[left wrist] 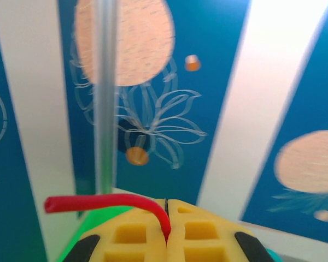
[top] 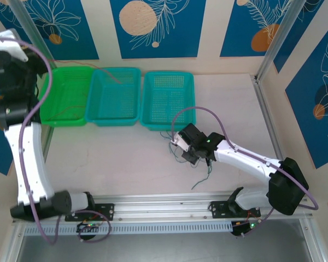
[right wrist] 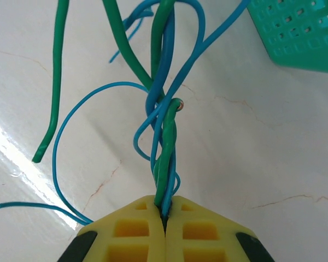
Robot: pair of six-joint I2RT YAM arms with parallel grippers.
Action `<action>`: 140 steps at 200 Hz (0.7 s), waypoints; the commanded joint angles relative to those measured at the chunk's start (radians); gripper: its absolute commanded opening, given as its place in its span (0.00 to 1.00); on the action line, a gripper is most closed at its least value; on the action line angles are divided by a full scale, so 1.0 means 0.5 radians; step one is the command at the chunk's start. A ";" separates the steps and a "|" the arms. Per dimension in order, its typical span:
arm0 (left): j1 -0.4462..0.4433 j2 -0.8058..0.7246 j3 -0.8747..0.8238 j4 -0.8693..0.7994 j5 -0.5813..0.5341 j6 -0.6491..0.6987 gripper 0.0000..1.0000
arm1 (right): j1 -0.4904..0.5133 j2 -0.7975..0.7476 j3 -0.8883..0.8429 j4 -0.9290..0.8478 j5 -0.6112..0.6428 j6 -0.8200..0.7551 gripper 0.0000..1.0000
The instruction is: Untangle the cables
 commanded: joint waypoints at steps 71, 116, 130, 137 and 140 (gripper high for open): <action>0.170 0.825 0.284 0.025 -0.686 0.065 0.00 | -0.008 -0.227 0.004 -0.174 0.042 0.053 0.00; 0.228 1.020 0.000 0.018 -0.486 -0.101 0.00 | 0.009 -0.260 0.008 -0.242 0.048 0.104 0.00; 0.226 1.100 -0.013 -0.058 -0.470 -0.081 0.00 | 0.012 -0.263 0.008 -0.250 0.049 0.104 0.00; 0.226 1.135 -0.028 -0.095 -0.462 -0.076 0.01 | 0.011 -0.265 0.011 -0.249 0.051 0.103 0.00; 0.225 1.150 -0.039 -0.105 -0.460 -0.075 0.01 | 0.013 -0.265 0.014 -0.249 0.053 0.103 0.00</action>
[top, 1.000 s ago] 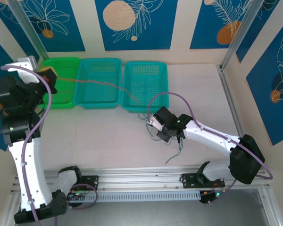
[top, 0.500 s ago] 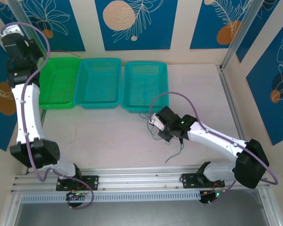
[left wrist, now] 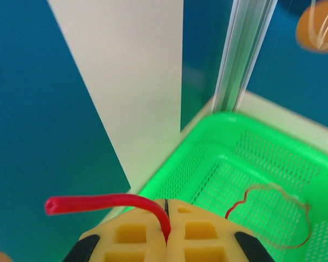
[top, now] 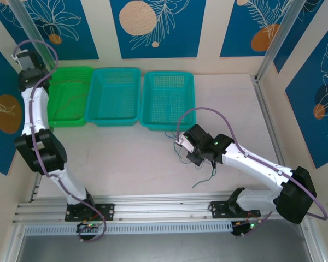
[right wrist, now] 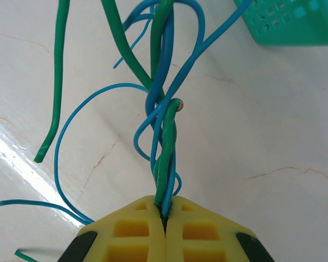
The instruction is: Untangle the cables
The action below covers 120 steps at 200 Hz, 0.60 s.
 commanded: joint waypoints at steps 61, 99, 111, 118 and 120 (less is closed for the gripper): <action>-0.081 0.368 -0.167 -0.265 0.169 0.141 0.09 | 0.044 -0.066 0.063 -0.075 0.056 0.072 0.00; -0.120 0.485 -0.052 -0.399 0.268 0.148 0.46 | 0.063 -0.093 0.076 -0.115 0.085 0.091 0.00; -0.120 0.435 -0.074 -0.377 0.273 0.149 0.63 | 0.066 -0.111 0.073 -0.117 0.090 0.090 0.00; -0.119 0.397 -0.086 -0.360 0.263 0.152 0.71 | 0.066 -0.119 0.074 -0.116 0.091 0.090 0.00; -0.120 0.386 -0.090 -0.356 0.258 0.154 0.73 | 0.066 -0.123 0.073 -0.114 0.093 0.089 0.00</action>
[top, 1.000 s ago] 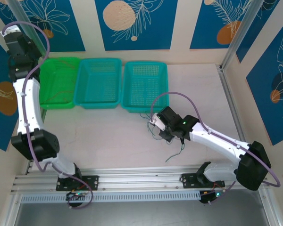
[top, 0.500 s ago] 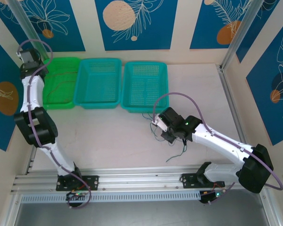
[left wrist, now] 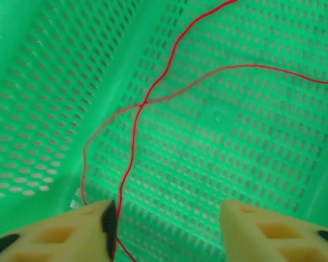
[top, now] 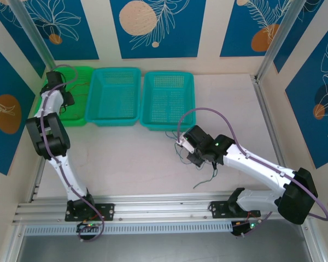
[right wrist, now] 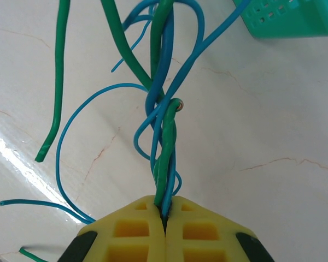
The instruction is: Untangle the cables
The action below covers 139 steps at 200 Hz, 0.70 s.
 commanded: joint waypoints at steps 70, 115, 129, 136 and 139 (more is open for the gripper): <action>-0.017 -0.576 0.132 0.023 -0.025 0.067 1.00 | 0.024 -0.094 0.040 -0.020 0.061 0.049 0.00; -0.143 -1.053 -0.075 0.136 1.058 -0.363 0.92 | 0.012 -0.091 0.012 0.129 -0.170 0.125 0.00; -0.322 -1.270 -0.268 0.251 1.246 -0.470 0.91 | 0.008 -0.073 -0.017 0.226 -0.286 0.183 0.00; -0.454 -1.377 -0.380 0.317 1.285 -0.475 0.90 | 0.006 -0.056 -0.033 0.278 -0.338 0.213 0.00; -0.507 -1.424 -0.436 0.349 1.301 -0.476 0.90 | 0.007 -0.045 -0.038 0.295 -0.360 0.222 0.00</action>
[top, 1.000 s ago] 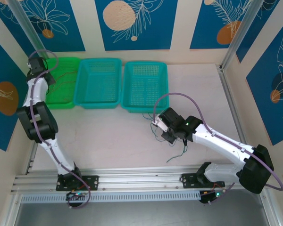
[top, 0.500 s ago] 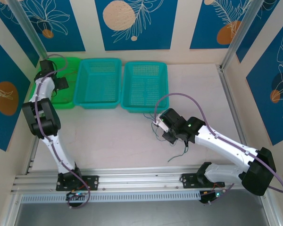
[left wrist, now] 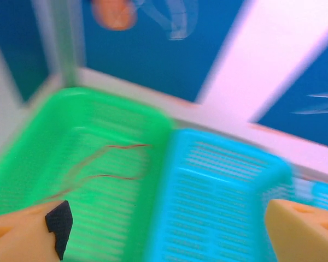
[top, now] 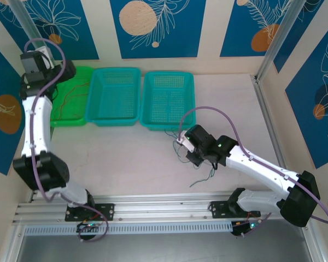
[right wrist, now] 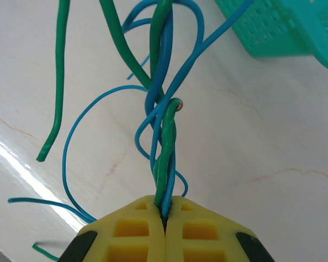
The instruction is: Untangle the cables
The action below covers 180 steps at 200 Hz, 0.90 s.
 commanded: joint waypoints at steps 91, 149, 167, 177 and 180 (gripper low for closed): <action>-1.352 -0.948 -1.741 0.896 0.742 -0.648 0.73 | 0.062 0.405 -0.018 0.690 -0.569 0.369 0.00; -1.553 -0.698 -2.072 1.391 0.869 -0.611 0.59 | 0.089 0.495 0.053 0.666 -0.620 0.436 0.00; -1.558 -0.592 -2.074 1.428 0.837 -0.590 0.57 | 0.109 0.494 0.057 0.663 -0.618 0.444 0.00; -1.558 -0.531 -2.059 1.413 0.828 -0.563 0.56 | 0.117 0.494 0.063 0.660 -0.606 0.451 0.00; -1.556 -0.514 -2.054 1.408 0.824 -0.555 0.55 | 0.118 0.495 0.065 0.660 -0.598 0.454 0.00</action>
